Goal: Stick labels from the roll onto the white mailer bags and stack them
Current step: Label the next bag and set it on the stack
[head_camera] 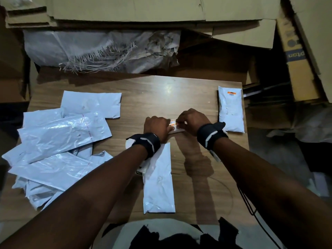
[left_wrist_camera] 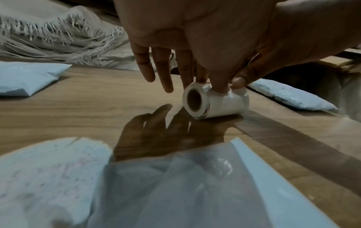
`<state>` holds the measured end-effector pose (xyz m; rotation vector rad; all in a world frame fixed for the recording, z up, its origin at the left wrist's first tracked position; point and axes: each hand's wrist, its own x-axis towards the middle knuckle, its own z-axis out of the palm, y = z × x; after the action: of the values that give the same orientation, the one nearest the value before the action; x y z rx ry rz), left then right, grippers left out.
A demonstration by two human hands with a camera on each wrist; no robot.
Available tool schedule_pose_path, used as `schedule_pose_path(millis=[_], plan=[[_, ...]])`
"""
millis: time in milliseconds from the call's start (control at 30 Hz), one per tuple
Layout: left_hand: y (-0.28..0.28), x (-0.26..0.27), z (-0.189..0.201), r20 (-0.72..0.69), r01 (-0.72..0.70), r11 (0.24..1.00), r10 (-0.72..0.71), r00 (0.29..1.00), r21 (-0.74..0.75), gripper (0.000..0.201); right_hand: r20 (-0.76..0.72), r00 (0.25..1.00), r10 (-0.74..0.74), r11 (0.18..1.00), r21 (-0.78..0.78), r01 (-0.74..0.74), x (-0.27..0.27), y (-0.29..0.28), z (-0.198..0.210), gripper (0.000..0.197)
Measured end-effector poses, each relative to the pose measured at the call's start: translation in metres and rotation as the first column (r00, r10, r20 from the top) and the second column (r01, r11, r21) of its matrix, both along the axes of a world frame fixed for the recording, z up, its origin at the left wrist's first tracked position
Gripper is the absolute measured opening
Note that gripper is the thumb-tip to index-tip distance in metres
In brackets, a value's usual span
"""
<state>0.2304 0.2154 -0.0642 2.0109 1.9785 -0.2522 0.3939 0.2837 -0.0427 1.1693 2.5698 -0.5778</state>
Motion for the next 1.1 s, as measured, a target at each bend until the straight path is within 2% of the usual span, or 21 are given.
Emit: schedule_pose_path(millis=[200,400,733,1100], plan=[[-0.002,0.000,-0.005,-0.124,0.163,0.984,-0.154,0.980,0.066,0.037,0.018,0.996,0.090,0.995,0.046,-0.090,-0.001,-0.003,-0.005,0.029],[-0.001,-0.004,-0.014,-0.146,0.257,0.962,-0.242,0.959,0.095,0.038,-0.001,0.993,0.121,0.990,0.072,-0.121,0.000,-0.006,-0.004,0.027],[-0.005,-0.005,-0.016,-0.137,0.281,0.953,-0.265,0.954,0.112,0.040,0.010,0.996,0.093,0.995,0.041,-0.094,-0.001,-0.005,0.002,0.026],[-0.012,-0.003,-0.014,-0.098,0.228,0.970,-0.220,0.971,0.084,0.043,0.039,0.995,0.094,0.994,0.051,-0.096,-0.004,-0.005,0.000,0.026]])
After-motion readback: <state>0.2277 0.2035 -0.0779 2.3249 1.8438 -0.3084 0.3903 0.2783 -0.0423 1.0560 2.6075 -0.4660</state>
